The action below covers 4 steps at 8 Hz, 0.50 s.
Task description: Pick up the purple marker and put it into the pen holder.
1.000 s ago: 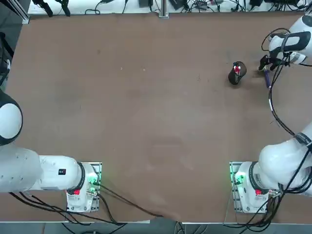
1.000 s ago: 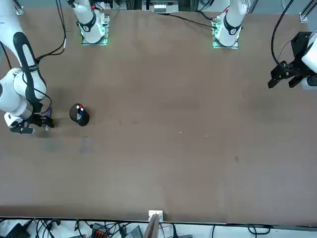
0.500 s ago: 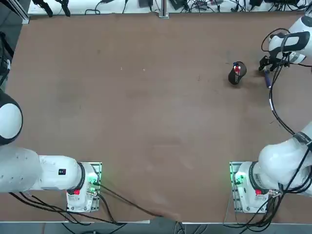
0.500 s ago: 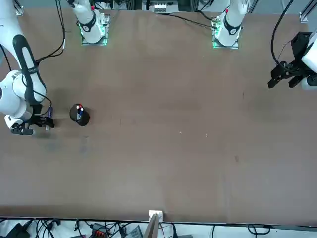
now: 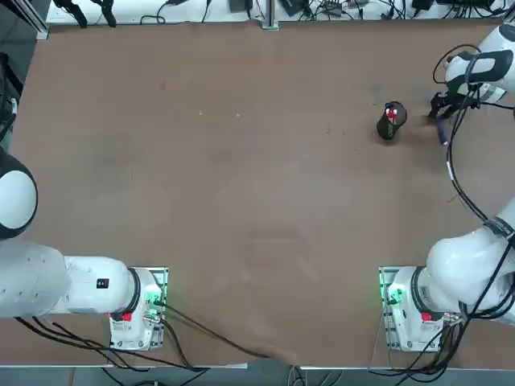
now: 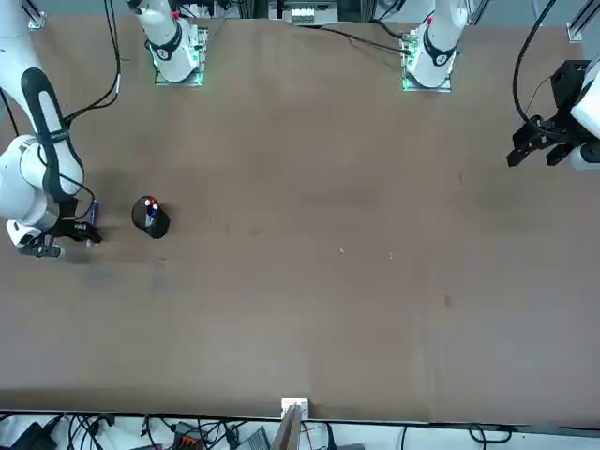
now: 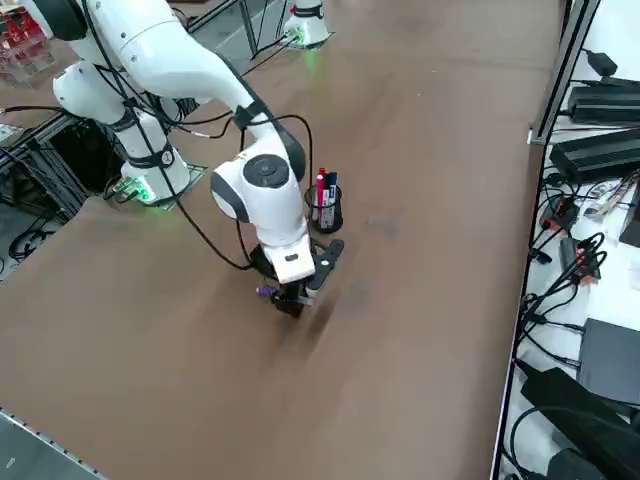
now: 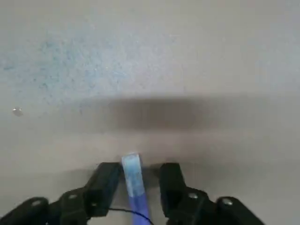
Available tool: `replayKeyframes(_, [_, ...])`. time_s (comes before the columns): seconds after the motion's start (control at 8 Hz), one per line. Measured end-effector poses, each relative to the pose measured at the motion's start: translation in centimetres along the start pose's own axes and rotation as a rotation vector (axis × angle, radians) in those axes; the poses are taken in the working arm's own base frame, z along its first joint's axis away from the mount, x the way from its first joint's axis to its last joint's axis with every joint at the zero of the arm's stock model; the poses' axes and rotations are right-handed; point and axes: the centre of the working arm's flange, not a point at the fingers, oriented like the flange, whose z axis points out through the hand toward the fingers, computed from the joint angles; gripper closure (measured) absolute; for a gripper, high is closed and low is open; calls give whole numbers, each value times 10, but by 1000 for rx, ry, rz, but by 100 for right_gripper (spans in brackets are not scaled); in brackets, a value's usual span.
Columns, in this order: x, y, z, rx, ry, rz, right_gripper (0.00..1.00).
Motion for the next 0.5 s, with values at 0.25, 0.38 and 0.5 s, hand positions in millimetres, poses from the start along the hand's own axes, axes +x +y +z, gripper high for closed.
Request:
replayKeyframes(0.25, [1, -1, -1, 2, 0, -2, 56])
replayKeyframes(0.38, [2, -2, -2, 3, 1, -4, 61])
replayKeyframes(0.5, [2, -3, -3, 5, -1, -6, 70])
